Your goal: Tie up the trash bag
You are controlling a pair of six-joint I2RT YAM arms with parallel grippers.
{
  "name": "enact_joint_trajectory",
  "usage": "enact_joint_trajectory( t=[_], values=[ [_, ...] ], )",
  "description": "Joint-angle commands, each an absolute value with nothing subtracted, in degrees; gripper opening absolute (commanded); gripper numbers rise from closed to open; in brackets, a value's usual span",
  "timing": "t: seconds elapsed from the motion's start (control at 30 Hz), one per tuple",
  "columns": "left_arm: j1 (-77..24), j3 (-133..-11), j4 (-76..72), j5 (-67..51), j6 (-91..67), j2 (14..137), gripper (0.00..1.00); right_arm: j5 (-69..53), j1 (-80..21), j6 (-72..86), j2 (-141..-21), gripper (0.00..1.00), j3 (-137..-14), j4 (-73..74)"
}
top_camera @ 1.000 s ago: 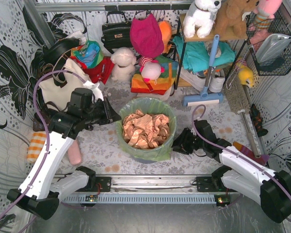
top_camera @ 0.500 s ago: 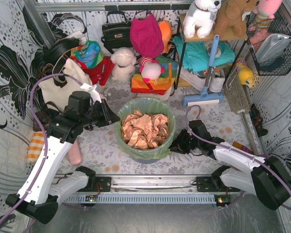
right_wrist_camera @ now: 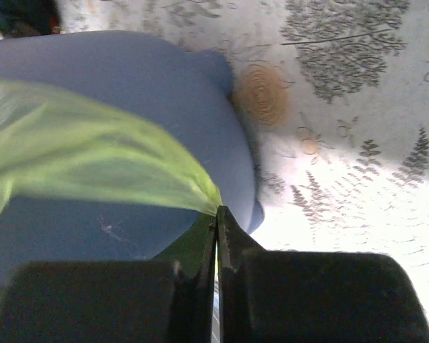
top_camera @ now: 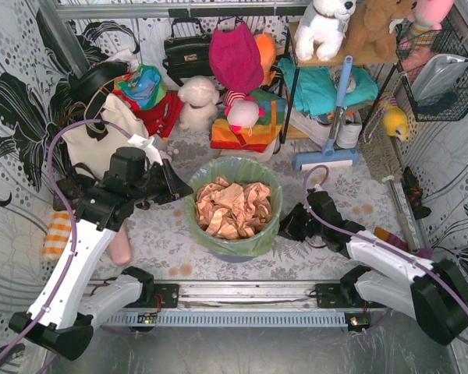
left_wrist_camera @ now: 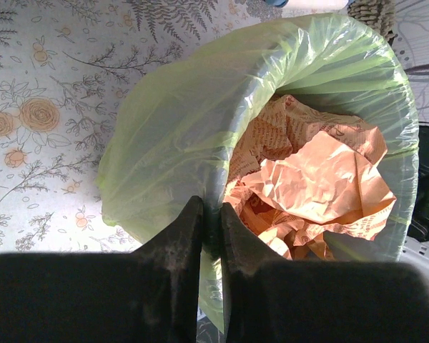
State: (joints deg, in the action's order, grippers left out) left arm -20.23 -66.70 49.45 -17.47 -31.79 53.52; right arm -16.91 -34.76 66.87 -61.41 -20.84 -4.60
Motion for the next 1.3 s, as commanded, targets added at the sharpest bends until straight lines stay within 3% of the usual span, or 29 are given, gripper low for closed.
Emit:
enact_joint_trajectory(
  t=[0.0, 0.27, 0.57, 0.9, 1.27],
  values=[
    [-20.64, -66.26, 48.6, -14.93, -33.4, 52.31, 0.16, -14.68, -35.16, 67.06, -52.62, 0.0, -21.14, -2.13],
    [-20.63, -66.42, 46.47, -11.23, -36.37, 51.64, 0.11, -12.83, -35.18, 63.54, -36.44, 0.0, -27.72, 14.49],
    [-20.66, -66.64, 44.34, -10.04, -38.86, 51.36, 0.09, -11.98, -35.16, 58.54, -33.09, 0.0, -39.7, 21.63],
    [-20.76, -66.23, 43.48, -10.14, -39.29, 51.5, 0.08, -16.71, -35.19, 55.08, -36.19, 0.0, -44.78, 3.97],
    [-21.23, -64.72, 39.35, -11.05, -40.76, 51.26, 0.07, -18.93, -35.16, 52.7, -43.25, 0.0, -49.91, -5.24]
  ],
)
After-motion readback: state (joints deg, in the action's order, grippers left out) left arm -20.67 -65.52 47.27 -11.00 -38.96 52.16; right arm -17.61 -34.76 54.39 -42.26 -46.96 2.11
